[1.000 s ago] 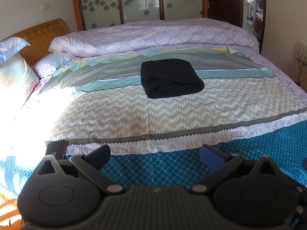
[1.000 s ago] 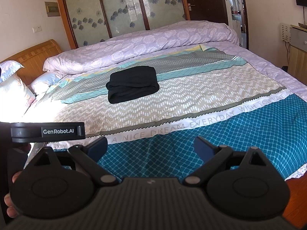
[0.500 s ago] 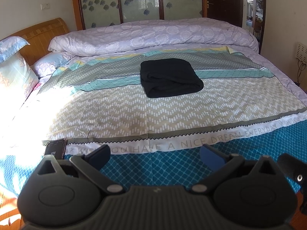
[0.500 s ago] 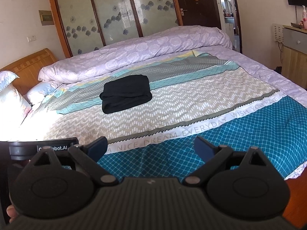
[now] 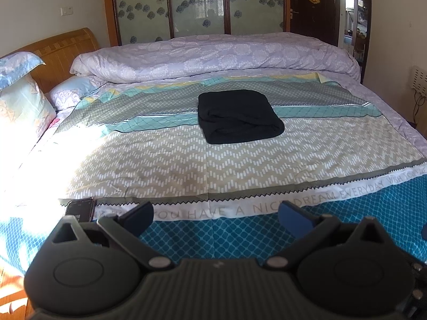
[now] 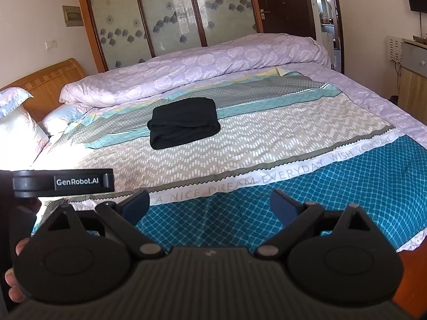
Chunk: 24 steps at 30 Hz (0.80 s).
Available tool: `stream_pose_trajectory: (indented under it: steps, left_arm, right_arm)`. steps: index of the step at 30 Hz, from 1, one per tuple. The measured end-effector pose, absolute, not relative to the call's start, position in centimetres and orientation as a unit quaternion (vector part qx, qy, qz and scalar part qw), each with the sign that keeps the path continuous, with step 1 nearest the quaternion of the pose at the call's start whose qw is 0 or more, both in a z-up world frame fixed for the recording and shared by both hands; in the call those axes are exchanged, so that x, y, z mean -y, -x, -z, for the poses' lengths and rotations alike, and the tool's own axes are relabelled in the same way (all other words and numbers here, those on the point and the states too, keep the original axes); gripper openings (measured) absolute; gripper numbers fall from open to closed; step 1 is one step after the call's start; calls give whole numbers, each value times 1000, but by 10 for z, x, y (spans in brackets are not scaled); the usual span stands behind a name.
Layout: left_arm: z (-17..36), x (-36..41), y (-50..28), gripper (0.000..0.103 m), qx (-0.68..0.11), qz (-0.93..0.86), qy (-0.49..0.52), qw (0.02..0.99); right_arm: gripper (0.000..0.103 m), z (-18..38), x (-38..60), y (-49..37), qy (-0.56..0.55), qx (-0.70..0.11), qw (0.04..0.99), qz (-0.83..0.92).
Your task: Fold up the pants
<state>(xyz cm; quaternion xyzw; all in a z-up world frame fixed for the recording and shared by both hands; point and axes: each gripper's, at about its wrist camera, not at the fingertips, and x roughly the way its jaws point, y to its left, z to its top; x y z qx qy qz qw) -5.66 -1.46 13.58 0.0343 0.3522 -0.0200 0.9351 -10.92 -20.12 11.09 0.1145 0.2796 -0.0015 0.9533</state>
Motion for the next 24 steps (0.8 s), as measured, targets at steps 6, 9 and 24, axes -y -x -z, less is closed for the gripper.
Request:
stream_pose_trajectory:
  steps: [6, 9, 24]
  left_arm:
    - [-136, 15, 57, 103, -351, 19, -35, 936]
    - [-136, 16, 57, 103, -349, 20, -35, 936]
    - [-135, 14, 57, 103, -346, 19, -31, 938]
  right_arm:
    - [98, -111, 201, 111, -117, -280, 953, 1]
    - [98, -112, 202, 110, -117, -280, 953, 1]
    - [98, -110, 200, 110, -116, -281, 953, -1]
